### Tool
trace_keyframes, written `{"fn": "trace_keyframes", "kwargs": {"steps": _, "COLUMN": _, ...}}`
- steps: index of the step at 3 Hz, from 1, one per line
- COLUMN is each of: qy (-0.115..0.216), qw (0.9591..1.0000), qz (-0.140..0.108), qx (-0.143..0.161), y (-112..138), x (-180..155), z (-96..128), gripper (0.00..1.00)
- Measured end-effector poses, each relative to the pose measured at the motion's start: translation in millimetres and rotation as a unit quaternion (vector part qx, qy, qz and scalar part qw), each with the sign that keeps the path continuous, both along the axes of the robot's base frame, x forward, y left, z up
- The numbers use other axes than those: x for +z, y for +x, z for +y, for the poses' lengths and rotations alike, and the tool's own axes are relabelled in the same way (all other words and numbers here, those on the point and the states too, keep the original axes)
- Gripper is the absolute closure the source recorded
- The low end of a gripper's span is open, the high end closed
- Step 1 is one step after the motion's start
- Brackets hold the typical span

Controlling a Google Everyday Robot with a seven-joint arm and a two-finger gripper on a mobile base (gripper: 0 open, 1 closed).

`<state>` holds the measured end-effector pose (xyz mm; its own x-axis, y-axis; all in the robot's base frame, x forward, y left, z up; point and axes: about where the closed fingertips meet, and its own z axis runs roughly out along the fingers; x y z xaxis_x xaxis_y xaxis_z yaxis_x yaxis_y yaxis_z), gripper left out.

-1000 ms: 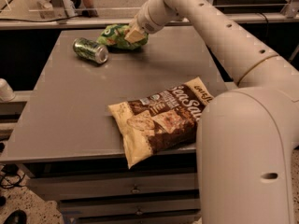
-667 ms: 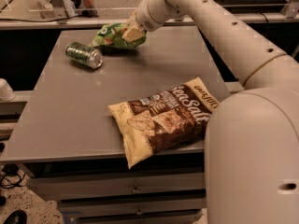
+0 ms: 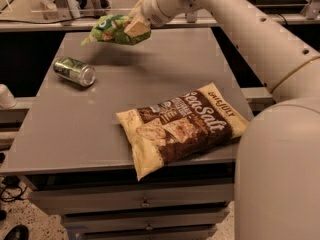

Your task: Pick green rice chip bag

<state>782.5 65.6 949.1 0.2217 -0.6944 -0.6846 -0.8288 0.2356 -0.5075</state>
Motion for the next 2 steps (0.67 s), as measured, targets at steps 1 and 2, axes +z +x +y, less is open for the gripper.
{"fn": "trace_keyframes", "kwargs": {"steps": 1, "qy": 0.011, "qw": 0.9997, "qz": -0.02, "qx": 0.009, "y": -13, "x": 21, "z": 1, "gripper": 1.0}}
{"fn": "trace_keyframes", "kwargs": {"steps": 2, "qy": 0.032, "qw": 0.999, "qz": -0.027, "qx": 0.012, "y": -23, "x": 37, "z": -10, "gripper": 1.0}}
